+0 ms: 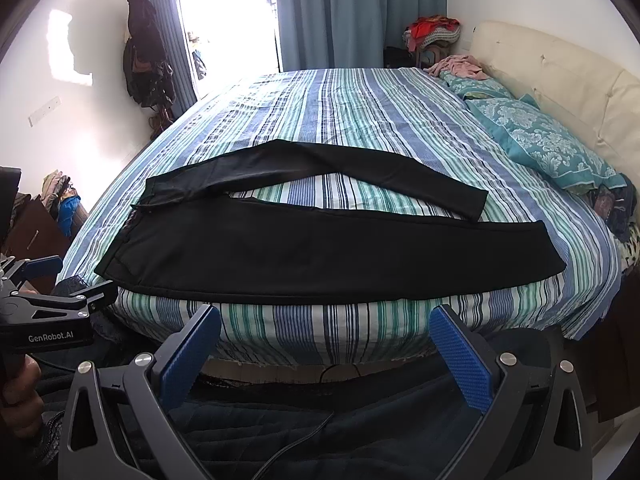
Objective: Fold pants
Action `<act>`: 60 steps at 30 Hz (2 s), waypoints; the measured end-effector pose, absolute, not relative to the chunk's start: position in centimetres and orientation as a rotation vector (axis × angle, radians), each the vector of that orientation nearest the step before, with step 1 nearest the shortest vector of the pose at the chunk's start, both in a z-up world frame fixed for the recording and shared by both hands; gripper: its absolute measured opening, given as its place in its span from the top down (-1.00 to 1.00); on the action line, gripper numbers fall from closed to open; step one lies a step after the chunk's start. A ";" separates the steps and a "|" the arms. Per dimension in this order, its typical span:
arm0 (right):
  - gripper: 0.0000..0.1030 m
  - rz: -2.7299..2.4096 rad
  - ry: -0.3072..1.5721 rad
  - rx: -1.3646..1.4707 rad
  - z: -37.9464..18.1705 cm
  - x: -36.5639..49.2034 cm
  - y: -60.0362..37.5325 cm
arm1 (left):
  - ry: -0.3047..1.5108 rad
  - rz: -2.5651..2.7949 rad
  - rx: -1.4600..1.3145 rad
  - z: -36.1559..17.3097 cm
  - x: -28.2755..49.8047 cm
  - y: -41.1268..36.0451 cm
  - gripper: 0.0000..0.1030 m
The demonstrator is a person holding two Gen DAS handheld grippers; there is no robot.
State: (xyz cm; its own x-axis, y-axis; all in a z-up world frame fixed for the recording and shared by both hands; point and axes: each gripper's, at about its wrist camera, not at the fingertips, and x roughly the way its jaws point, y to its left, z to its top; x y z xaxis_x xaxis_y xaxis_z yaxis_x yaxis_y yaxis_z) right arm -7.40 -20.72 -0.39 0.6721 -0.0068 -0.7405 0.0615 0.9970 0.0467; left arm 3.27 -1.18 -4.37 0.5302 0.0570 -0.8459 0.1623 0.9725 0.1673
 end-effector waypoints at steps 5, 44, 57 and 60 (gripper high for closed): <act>-1.00 -0.030 0.836 0.071 -0.6 -7.1 -20.7 | 1.015 -0.066 0.243 -4.5 3.5 -1.1 -0.99; 0.88 -0.136 0.911 -0.438 -6.2 34.8 -49.2 | 1.094 0.034 0.193 -6.7 21.7 -5.4 -0.99; -0.07 -0.233 0.971 0.470 -13.0 44.3 -61.6 | 1.158 0.095 0.136 -11.7 26.4 -4.4 -0.99; -0.07 -0.201 0.953 0.673 -17.6 45.3 -62.2 | 1.178 0.146 0.137 -13.4 27.1 -3.4 -0.98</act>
State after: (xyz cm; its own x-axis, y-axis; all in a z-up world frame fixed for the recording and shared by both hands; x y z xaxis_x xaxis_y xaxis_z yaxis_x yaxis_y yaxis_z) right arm 45.30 -62.20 -17.57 0.5790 0.1279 -0.8052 0.4418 0.7808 0.4417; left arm 27.12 -3.38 -13.45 0.3752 0.1856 -0.9082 -0.0420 0.9822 0.1833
